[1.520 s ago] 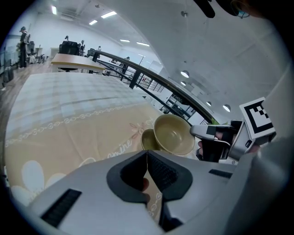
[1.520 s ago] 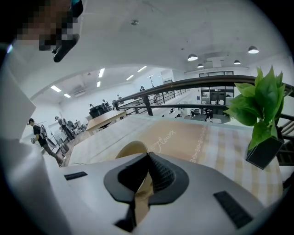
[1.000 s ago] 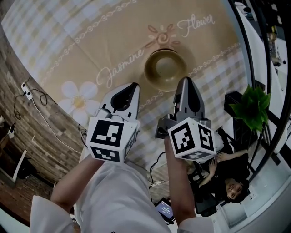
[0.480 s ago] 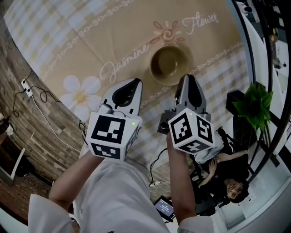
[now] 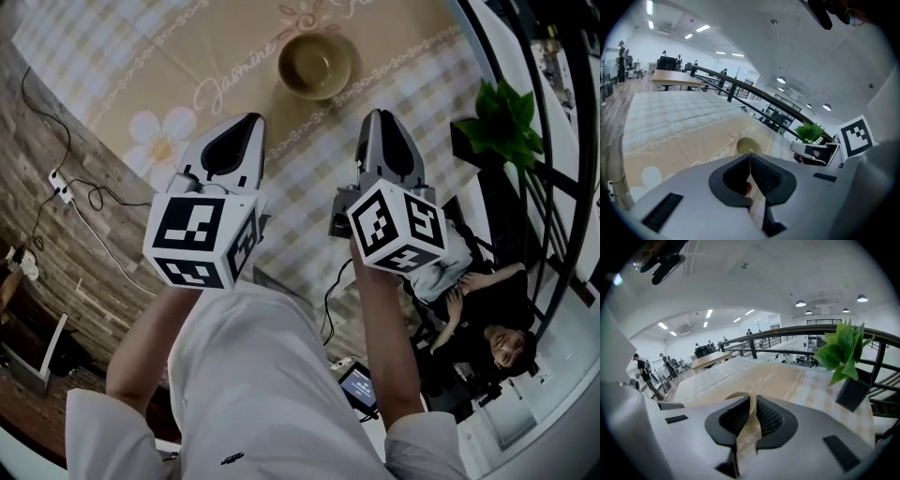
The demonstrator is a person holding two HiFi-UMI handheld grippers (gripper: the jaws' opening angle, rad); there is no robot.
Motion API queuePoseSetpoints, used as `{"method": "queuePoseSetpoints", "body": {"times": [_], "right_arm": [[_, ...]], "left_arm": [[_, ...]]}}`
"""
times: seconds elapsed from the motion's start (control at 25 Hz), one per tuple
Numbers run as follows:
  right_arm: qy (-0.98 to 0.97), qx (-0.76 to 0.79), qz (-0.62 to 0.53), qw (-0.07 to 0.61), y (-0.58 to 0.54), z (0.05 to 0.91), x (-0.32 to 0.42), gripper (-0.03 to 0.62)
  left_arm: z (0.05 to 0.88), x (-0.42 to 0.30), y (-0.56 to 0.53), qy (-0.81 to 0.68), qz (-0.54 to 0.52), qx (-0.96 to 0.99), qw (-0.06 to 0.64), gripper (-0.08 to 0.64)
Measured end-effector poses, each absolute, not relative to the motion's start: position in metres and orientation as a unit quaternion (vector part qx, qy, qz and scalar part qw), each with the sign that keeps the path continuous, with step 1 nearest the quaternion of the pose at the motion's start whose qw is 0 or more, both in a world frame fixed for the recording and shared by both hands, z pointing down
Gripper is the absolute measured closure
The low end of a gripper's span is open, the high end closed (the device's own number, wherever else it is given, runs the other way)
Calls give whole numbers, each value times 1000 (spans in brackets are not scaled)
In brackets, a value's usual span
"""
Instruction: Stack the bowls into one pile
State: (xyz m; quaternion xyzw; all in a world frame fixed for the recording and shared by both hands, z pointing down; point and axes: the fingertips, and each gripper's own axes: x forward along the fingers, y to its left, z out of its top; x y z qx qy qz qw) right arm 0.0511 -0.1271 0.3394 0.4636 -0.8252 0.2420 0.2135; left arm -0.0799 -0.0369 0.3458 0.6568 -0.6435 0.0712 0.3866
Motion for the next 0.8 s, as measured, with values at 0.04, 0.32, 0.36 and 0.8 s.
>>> {"method": "queuePoseSetpoints", "body": {"times": [0.04,0.32,0.36,0.8], "right_arm": [[-828,463,238,208,-120,330,58,552],[-844,460,220,167,-66,276,115,552],[-844,462,217,163,-58,270,125,552],[-843,486,205,110,26,204,215,552]], "left_arm": [[336,-74,-32,-641,74,664,378,537],[278,-33,4,-635,85,692,332,537],[268,-26,9,-634,88,698,322,537],[176,64,81,-603,84,751,254,537]]}}
